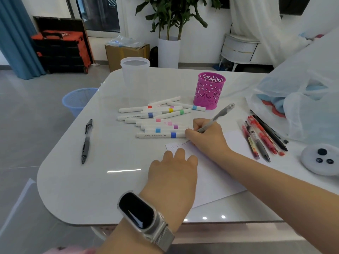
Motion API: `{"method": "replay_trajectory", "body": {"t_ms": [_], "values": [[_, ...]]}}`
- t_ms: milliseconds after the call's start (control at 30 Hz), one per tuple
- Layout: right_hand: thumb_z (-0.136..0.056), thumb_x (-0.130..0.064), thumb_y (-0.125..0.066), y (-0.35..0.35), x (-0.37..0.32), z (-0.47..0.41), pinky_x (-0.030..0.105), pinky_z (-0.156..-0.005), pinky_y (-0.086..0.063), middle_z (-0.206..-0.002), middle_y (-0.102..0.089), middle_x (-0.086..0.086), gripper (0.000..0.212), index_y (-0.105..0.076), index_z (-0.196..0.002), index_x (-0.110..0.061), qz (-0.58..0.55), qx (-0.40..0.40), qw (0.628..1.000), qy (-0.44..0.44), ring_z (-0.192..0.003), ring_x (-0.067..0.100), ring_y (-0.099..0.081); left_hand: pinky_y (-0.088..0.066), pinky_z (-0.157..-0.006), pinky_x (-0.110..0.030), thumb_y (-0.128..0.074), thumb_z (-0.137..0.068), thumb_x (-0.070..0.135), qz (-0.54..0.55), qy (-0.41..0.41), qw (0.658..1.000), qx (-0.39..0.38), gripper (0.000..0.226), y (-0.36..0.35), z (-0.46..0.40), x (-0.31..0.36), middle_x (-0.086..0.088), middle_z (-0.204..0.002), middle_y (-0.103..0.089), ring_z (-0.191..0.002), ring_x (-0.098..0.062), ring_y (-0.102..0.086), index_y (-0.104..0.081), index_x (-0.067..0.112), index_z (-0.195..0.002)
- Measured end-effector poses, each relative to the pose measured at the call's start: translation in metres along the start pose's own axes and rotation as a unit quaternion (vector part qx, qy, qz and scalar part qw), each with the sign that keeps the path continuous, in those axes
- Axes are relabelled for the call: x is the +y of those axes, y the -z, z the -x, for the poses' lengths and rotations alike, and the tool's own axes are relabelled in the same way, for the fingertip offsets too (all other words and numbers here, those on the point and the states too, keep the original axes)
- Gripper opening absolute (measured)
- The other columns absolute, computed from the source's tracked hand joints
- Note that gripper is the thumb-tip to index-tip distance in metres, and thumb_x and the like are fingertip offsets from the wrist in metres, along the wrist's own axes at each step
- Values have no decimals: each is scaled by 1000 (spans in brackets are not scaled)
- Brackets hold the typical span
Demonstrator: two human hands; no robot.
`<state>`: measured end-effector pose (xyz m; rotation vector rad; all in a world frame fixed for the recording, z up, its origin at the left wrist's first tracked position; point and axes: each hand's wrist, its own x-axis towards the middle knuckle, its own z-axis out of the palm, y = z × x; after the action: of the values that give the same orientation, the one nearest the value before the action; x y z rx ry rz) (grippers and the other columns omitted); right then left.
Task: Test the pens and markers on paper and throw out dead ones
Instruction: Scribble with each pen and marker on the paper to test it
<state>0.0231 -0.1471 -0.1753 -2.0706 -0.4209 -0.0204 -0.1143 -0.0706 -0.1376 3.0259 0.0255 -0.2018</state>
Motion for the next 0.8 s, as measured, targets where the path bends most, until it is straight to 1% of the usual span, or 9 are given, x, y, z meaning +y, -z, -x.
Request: {"method": "replay_trajectory", "body": {"t_ms": [133, 267, 467, 533, 600, 667, 733, 767, 800], "values": [[-74, -3, -58, -1, -2, 0, 29, -54, -28, -56, -37, 10, 31, -36, -54, -12, 10, -8, 1000, 9, -57, 19, -35, -31, -78, -32, -50, -93, 18, 1, 2, 1000, 5, 44, -1, 0, 0, -1, -133, -33, -120, -23, -35, -33, 26, -133], [-74, -2, -58, 0, -4, 2, 30, -54, -27, -55, -32, 9, 38, -31, -52, -15, 8, -2, 1000, 12, -56, 19, -32, -33, -77, -31, -50, -93, 18, 3, 4, 1000, 10, 44, -2, -1, -1, 0, -132, -35, -119, -22, -37, -34, 27, -132], [-74, -3, -58, 0, -2, 0, 28, -53, -28, -55, -31, 7, 32, -35, -54, -13, 19, -11, 1000, 17, -55, 17, -32, -37, -82, -32, -53, -92, 20, 5, 4, 1000, 9, 47, -2, -3, -2, 1, -133, -34, -120, -22, -36, -34, 28, -133], [-75, -2, -59, 2, -3, 0, 26, -51, -31, -52, -33, 5, 30, -38, -54, -10, -29, 2, 1000, -5, -51, 15, -36, -37, -84, -32, -55, -91, 20, 7, 5, 1000, 4, 49, -2, -4, -3, 1, -133, -34, -121, -21, -36, -33, 29, -134], [-77, -4, -61, 10, -4, -2, 23, -49, -34, -51, -40, 6, 31, -41, -54, -9, -110, 58, 991, -49, -46, 13, -40, -38, -84, -32, -54, -92, 21, 13, 1, 1000, 0, 47, -2, -5, -5, 2, -134, -34, -120, -20, -37, -34, 30, -133], [-81, -12, -65, 21, -6, -2, 22, -45, -32, -49, -42, 5, 37, -42, -53, -12, -176, 104, 975, -87, -41, 12, -36, -39, -85, -32, -52, -93, 24, 23, -10, 1000, -12, 46, 1, -5, -8, 3, -135, -34, -121, -19, -37, -34, 32, -135], [-83, -19, -71, 35, -13, 1, 21, -40, -32, -48, -46, 4, 35, -49, -57, -12, -195, 105, 970, -103, -38, 10, -38, -40, -88, -31, -51, -93, 27, 39, -19, 998, -34, 46, 4, -6, -12, 5, -136, -35, -122, -17, -37, -34, 34, -136], [-83, -21, -73, 42, -18, 4, 21, -40, -37, -51, -51, 4, 30, -54, -62, -11, -199, 92, 970, -104, -40, 10, -43, -41, -90, -32, -51, -93, 28, 49, -19, 998, -43, 45, 7, -6, -15, 6, -136, -36, -122, -16, -38, -36, 34, -136], [-84, -23, -73, 49, -25, 7, 21, -44, -44, -57, -57, 6, 24, -60, -68, -10, -217, 74, 967, -106, -46, 10, -50, -42, -92, -32, -50, -94, 30, 58, -16, 997, -46, 42, 9, -6, -18, 7, -135, -38, -120, -15, -40, -39, 34, -134]]}}
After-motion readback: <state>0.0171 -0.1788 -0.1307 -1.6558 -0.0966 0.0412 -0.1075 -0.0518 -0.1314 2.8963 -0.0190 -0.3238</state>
